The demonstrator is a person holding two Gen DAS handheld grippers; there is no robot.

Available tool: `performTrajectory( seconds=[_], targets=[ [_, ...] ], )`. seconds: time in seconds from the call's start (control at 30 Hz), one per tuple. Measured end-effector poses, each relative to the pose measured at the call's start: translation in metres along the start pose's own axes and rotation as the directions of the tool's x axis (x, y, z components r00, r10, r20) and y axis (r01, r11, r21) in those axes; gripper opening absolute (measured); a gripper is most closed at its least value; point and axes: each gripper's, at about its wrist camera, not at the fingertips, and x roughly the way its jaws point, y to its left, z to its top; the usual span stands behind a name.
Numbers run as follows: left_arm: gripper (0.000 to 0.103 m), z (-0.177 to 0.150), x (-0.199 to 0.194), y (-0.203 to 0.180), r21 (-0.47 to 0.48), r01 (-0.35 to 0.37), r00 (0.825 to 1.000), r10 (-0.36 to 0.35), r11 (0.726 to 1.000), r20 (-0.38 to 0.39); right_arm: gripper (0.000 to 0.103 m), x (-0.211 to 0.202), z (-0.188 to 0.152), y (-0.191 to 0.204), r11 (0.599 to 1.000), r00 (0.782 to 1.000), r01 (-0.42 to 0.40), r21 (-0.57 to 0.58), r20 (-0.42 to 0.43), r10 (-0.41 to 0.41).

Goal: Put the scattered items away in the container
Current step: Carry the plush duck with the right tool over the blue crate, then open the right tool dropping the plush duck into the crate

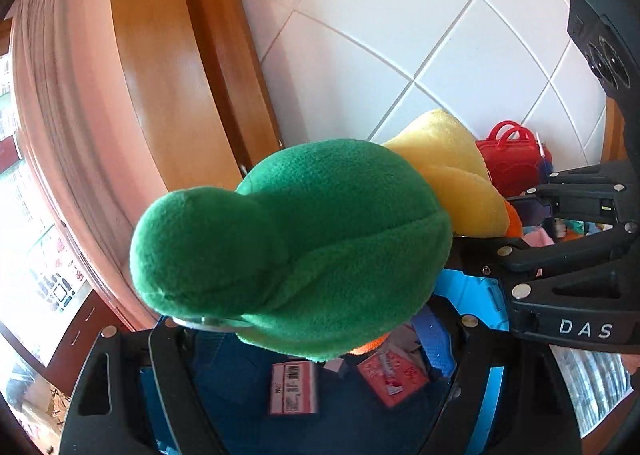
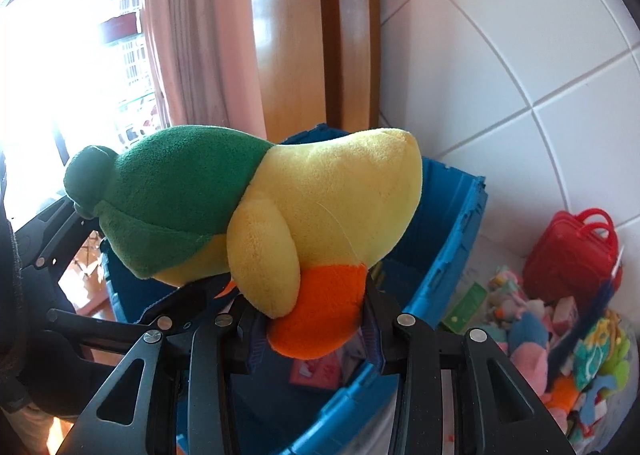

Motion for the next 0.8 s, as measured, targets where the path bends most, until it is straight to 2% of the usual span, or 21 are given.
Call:
performTrajectory(
  seconds=[0.13, 0.2, 0.3, 0.4, 0.57, 0.73, 0.8],
  targets=[
    [0.081, -0.007, 0.041, 0.037, 0.006, 0.056, 0.992, -0.055, 0.998, -0.112, 0.038, 0.050, 0.017, 0.019, 0.998, 0.997, 0.014, 0.060, -0.077, -0.009],
    [0.081, -0.012, 0.066, 0.051, 0.005, 0.099, 0.977, -0.096, 0.995, -0.188, 0.038, 0.077, 0.022, 0.025, 0.995, 0.992, 0.026, 0.097, -0.127, -0.013],
    [0.081, -0.020, 0.104, 0.062, 0.010, 0.159, 0.943, -0.148, 0.987, -0.297, 0.038, 0.115, 0.020, 0.029, 0.987, 0.979, 0.051, 0.155, -0.204, -0.018],
    [0.081, -0.038, 0.132, 0.068, -0.001, 0.223, 0.888, -0.204, 0.975, -0.413, 0.038, 0.149, 0.009, 0.029, 0.973, 0.957, 0.070, 0.219, -0.289, -0.004],
    [0.081, -0.058, 0.174, 0.068, -0.029, 0.317, 0.780, -0.279, 0.948, -0.560, 0.038, 0.188, -0.013, 0.024, 0.955, 0.912, 0.127, 0.267, -0.410, -0.007],
    [0.081, -0.071, 0.197, 0.056, -0.055, 0.361, 0.705, -0.311, 0.931, -0.638, 0.038, 0.210, -0.030, 0.016, 0.935, 0.875, 0.170, 0.312, -0.484, 0.002],
    [0.081, -0.071, 0.200, 0.052, -0.057, 0.369, 0.693, -0.315, 0.928, -0.648, 0.038, 0.213, -0.034, 0.013, 0.929, 0.869, 0.180, 0.322, -0.494, 0.003]
  ],
)
